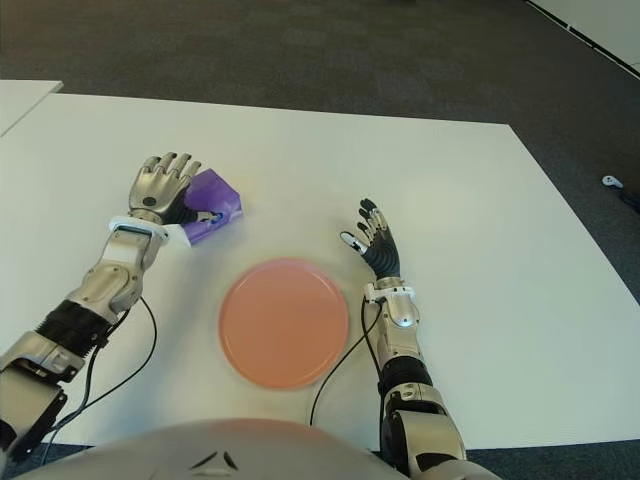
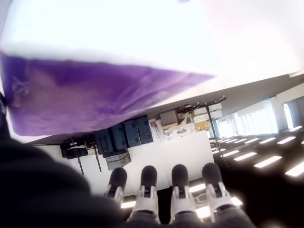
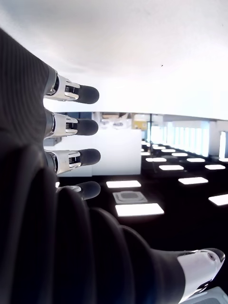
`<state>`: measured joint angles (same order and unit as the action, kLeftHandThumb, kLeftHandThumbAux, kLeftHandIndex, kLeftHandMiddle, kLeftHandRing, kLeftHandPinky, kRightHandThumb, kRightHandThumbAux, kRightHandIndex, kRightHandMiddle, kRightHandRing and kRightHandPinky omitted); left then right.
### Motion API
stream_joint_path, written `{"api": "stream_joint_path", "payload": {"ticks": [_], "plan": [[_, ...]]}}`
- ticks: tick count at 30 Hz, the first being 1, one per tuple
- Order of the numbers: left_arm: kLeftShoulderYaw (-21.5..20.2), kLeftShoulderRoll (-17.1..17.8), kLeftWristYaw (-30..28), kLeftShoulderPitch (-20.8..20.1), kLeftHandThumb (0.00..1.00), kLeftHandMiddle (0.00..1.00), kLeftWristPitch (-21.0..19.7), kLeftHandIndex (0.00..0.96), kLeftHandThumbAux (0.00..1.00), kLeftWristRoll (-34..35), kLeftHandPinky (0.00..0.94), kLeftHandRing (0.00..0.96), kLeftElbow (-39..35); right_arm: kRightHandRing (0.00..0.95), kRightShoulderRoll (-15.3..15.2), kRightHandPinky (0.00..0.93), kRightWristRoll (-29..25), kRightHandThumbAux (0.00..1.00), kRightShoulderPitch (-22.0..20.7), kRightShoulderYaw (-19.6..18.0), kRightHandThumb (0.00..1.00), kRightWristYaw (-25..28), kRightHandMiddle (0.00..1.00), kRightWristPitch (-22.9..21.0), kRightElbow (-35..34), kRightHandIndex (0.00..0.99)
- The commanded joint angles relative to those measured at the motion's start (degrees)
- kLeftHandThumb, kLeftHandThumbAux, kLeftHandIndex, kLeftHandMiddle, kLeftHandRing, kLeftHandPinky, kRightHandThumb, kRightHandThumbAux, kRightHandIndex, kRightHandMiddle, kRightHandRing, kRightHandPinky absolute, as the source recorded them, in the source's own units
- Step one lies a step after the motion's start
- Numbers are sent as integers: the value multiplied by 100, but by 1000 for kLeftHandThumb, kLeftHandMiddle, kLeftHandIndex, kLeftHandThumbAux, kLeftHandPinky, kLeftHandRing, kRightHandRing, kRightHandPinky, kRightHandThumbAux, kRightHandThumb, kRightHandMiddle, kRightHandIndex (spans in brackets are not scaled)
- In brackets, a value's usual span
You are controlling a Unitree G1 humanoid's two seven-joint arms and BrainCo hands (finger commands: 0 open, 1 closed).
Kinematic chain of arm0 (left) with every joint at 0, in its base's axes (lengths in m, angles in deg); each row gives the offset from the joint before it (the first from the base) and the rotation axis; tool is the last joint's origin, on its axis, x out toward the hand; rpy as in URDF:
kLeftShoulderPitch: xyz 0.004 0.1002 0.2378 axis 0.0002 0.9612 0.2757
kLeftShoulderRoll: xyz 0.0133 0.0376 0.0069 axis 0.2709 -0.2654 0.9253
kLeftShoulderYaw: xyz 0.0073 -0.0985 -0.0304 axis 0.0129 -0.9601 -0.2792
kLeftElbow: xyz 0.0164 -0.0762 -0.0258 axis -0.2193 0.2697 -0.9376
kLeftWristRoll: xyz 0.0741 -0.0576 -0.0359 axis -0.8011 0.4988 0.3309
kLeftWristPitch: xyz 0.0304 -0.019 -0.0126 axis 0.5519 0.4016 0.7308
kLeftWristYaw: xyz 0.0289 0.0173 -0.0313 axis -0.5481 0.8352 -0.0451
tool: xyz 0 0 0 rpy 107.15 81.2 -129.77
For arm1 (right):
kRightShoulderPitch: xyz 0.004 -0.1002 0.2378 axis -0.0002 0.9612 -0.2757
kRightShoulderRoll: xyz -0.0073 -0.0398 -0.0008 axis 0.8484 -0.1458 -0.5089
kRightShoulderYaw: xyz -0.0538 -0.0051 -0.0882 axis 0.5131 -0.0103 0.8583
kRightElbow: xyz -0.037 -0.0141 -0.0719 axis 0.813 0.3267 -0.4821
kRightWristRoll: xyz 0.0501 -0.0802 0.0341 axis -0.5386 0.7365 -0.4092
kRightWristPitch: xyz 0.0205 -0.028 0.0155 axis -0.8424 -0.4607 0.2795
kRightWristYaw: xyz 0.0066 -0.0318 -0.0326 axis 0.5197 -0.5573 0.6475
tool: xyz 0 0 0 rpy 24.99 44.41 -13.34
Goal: Put the tissue paper into the plate.
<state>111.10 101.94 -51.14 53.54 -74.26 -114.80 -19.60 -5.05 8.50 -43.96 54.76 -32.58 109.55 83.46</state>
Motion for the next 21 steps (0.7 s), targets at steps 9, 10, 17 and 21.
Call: {"api": "stream_joint_path", "payload": {"ticks": [9, 10, 17, 21], "plan": [[196, -314, 73, -297, 31, 0, -33, 0, 303, 143, 0, 0, 787, 0, 111, 18, 29, 644, 1196, -18, 151, 32, 8, -263, 929, 0], [205, -328, 92, -319, 30, 0, -29, 0, 302, 154, 0, 0, 848, 0, 111, 18, 29, 644, 1197, -19, 151, 33, 8, -263, 929, 0], [227, -420, 207, -413, 33, 0, 41, 0, 305, 299, 0, 0, 1172, 0, 96, 18, 16, 644, 1201, -27, 151, 50, 8, -266, 922, 0], [229, -452, 271, -428, 36, 0, 86, 0, 307, 398, 0, 0, 1269, 0, 92, 18, 14, 644, 1199, -32, 151, 57, 8, -266, 926, 0]]}}
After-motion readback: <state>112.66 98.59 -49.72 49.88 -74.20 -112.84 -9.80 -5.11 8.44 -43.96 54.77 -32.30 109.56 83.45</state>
